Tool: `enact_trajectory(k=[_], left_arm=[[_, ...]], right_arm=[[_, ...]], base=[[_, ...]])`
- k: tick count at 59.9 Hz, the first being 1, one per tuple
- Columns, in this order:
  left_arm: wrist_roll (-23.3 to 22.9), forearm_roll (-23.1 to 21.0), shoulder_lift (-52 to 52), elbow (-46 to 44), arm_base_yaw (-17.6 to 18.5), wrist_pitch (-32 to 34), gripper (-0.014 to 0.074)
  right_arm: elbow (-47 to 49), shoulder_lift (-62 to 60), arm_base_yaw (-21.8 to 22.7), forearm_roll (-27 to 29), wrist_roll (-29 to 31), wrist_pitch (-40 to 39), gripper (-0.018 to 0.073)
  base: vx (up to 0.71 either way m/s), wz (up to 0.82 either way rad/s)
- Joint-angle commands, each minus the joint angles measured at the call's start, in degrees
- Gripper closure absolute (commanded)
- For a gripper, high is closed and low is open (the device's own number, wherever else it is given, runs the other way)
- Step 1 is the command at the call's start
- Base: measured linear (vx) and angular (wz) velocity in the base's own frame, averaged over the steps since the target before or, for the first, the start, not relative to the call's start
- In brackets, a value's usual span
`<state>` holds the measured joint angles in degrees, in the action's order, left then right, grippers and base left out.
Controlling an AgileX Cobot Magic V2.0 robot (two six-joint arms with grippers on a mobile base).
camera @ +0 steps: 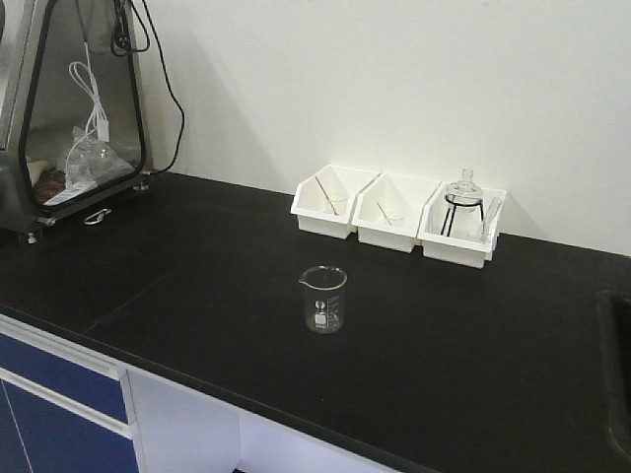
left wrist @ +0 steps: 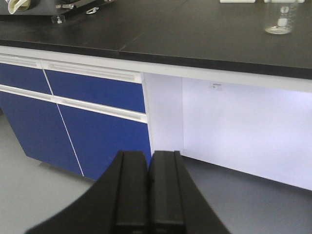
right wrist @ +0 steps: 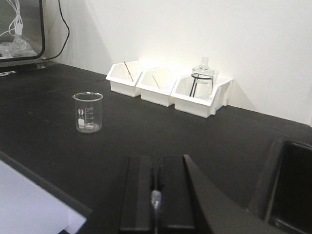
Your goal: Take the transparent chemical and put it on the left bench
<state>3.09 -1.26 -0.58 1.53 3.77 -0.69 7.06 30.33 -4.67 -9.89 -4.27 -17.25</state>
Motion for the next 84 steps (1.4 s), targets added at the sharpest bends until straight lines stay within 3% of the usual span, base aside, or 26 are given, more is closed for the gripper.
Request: enact_trajectory(k=[1, 44, 84], left_arm=[[-0.4, 0.0, -1.1, 0.9, 0.1, 4.5, 0.0600], [-0.4, 0.0, -1.1, 0.9, 0.1, 4.5, 0.0600], [-0.4, 0.0, -1.1, 0.9, 0.1, 4.5, 0.0600]], right_arm=[[1.6, 0.0, 0.2, -0.1, 0.1, -4.5, 0.0566], [1.6, 0.0, 0.2, -0.1, 0.1, -4.3, 0.0566], [1.2, 1.8, 0.3, 0.2, -0.1, -6.3, 0.0566]], base=[[0.34, 0.11], [0.32, 0.02], [0.11, -0.06]])
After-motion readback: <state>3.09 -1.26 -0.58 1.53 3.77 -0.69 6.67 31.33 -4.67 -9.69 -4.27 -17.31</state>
